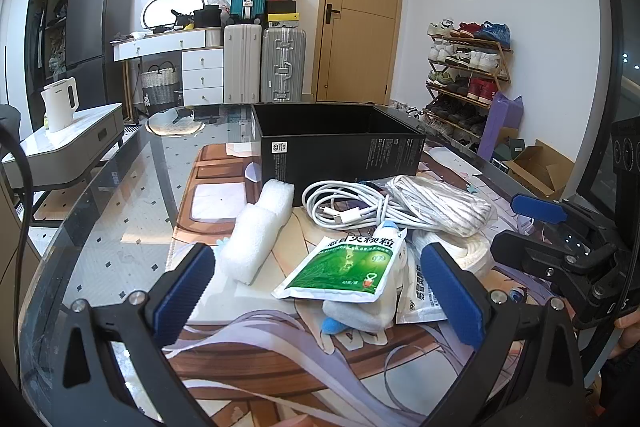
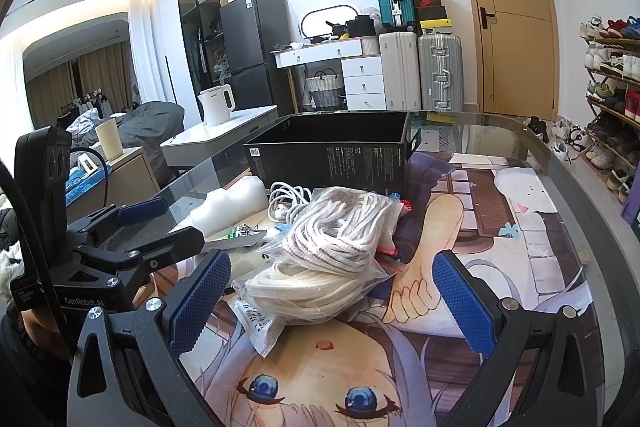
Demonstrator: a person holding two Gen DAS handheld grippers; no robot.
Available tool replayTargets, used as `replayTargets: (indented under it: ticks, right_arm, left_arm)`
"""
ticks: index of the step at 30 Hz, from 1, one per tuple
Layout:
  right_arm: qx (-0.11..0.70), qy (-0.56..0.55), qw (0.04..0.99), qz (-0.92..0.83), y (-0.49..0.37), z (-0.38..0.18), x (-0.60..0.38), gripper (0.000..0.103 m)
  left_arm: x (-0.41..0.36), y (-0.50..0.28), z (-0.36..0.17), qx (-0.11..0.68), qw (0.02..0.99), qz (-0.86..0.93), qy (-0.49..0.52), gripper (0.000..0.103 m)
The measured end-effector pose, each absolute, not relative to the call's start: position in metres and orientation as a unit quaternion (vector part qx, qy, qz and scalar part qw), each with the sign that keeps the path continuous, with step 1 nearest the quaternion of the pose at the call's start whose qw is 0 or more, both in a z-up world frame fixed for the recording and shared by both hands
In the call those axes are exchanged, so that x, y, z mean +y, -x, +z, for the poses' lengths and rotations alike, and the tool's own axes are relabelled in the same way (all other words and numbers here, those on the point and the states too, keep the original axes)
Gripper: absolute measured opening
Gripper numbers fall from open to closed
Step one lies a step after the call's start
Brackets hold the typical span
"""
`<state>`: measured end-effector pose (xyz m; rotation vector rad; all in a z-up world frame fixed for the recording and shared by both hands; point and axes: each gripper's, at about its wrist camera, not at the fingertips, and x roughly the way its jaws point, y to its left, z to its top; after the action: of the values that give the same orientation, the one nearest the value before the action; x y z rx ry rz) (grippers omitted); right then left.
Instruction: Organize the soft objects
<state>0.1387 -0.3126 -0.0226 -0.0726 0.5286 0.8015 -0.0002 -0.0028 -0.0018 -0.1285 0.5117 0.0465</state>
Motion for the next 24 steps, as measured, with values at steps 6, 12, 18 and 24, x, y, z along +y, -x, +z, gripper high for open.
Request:
replayTargets:
  ticks: [6, 12, 18, 24]
  right_arm:
    - [0.255, 0.036, 0.886, 0.386, -0.1385, -0.0232, -0.3115, 0.102]
    - [0.257, 0.039, 0.887, 0.381, -0.1383, -0.0228, -0.3108, 0.102]
    - [0.258, 0.044, 0.888, 0.379, -0.1391, -0.0217, -0.3096, 0.103]
    - [0.259, 0.046, 0.888, 0.378, -0.1393, -0.0219, -0.3098, 0.103]
  left_arm:
    - [-0.0029, 0.0004, -0.0018, 0.253, 0.965, 0.023, 0.063, 0.103]
    - [-0.0041, 0.0005, -0.0003, 0.254, 0.965, 0.025, 0.062, 0.103]
    - [-0.0027, 0.0007, 0.0012, 0.252, 0.965, 0.024, 0.061, 0.103]
    - [-0.0009, -0.0002, 0.0008, 0.25, 0.966, 0.028, 0.064, 0.103]
